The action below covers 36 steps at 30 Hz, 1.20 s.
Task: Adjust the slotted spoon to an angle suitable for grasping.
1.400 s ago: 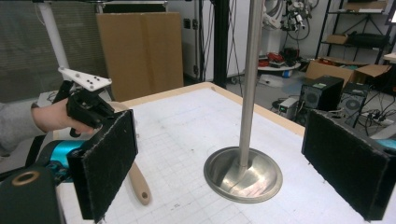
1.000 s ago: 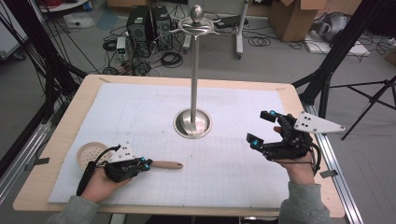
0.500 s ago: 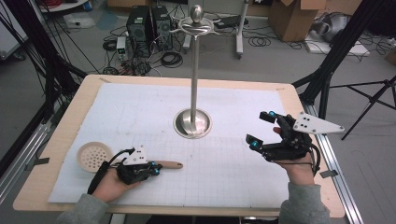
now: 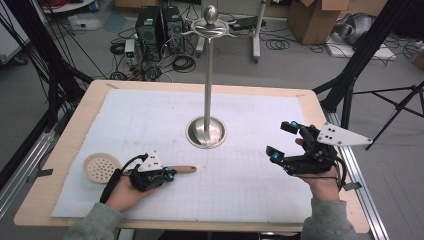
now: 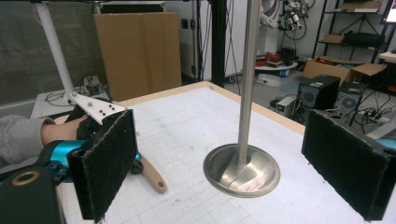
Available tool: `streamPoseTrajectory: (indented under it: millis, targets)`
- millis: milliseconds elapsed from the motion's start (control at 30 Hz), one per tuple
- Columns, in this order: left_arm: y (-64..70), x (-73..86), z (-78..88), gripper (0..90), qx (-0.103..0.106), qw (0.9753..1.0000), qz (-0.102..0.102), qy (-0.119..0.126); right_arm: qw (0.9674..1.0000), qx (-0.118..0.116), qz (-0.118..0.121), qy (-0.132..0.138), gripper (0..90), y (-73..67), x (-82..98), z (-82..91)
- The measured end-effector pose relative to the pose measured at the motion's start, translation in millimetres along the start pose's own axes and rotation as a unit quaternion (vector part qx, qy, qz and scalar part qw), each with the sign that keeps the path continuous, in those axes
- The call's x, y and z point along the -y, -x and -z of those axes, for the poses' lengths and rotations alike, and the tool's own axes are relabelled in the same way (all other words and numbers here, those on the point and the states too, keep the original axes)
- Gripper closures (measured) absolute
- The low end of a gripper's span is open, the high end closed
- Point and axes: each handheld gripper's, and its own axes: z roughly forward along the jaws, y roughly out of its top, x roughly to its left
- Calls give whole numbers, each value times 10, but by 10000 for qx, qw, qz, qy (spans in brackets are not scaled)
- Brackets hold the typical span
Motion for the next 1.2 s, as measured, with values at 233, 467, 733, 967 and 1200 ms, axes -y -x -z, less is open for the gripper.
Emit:
streamPoseTrajectory:
  millis: [233, 467, 733, 967, 1200]
  targets:
    - [-62, -26, -34, 898, -76, 9999, 88, -4, 10000, 52, -35, 24, 95, -2, 13, 64]
    - [-116, -53, -77, 897, -210, 9997, 96, -2, 9999, 111, -46, -2, 95, -14, 30, 136]
    - [-181, -78, -108, 898, -334, 9994, 122, -28, 9998, 213, -58, -8, 95, -14, 56, 231]
    - [-217, -88, -123, 898, -396, 9991, 177, -18, 9997, 244, -62, -37, 95, -24, 67, 273]
    - [-226, -90, -135, 898, -508, 9985, 205, -8, 9996, 268, -111, -32, 95, -13, 84, 286]
